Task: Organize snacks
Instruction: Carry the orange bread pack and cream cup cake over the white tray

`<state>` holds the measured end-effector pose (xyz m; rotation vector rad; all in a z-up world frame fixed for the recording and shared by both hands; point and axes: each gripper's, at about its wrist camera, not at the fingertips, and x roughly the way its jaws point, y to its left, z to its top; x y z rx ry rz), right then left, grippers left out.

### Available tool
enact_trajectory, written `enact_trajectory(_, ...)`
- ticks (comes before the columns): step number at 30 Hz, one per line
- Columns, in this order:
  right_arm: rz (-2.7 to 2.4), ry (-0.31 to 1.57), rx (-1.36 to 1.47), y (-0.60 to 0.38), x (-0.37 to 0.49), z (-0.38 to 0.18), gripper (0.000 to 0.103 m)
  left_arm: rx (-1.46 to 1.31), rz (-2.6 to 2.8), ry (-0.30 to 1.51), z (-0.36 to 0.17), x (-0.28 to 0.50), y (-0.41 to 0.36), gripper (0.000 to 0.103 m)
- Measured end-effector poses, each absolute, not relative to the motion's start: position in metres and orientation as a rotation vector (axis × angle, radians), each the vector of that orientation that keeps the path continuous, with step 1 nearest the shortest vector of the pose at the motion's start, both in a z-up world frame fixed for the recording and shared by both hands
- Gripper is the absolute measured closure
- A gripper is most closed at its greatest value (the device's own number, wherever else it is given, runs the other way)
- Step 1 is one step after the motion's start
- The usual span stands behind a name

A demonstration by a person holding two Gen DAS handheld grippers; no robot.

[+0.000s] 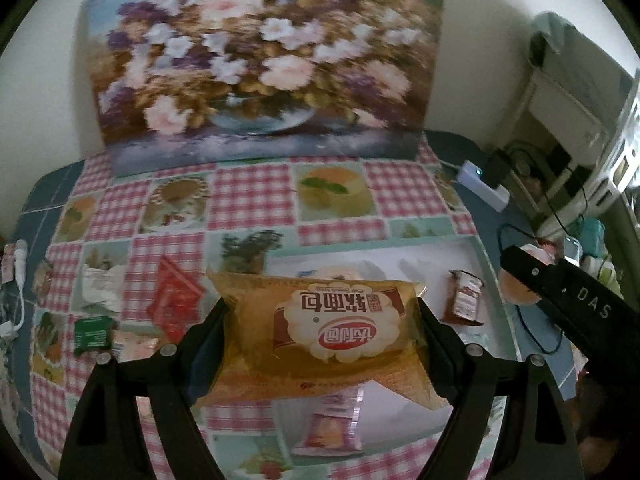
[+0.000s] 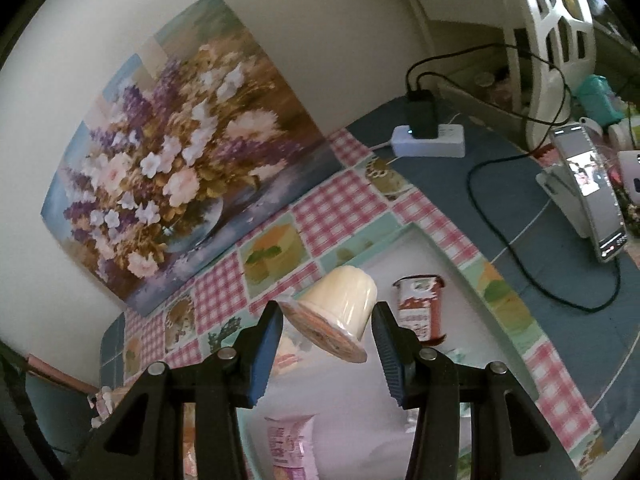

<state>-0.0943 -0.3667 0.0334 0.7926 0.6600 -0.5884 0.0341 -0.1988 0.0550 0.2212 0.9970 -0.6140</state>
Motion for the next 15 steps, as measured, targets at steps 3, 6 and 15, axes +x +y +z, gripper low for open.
enact_trajectory(3, -0.611, 0.667, 0.769, -0.370, -0.098, 0.034, 0.054, 0.244, -0.634, 1.008, 0.047, 0.027, -0.215, 0.017)
enact_trajectory(6, -0.600, 0.671, 0.781, -0.375, -0.100, 0.031, 0.054, 0.258, -0.647, 1.019, 0.038, 0.022, -0.226, 0.017)
enact_trajectory(15, -0.561, 0.803, 0.793, -0.373, -0.084, -0.003, 0.053, 0.308, -0.630, 1.099, -0.012, 0.023, -0.243, 0.017)
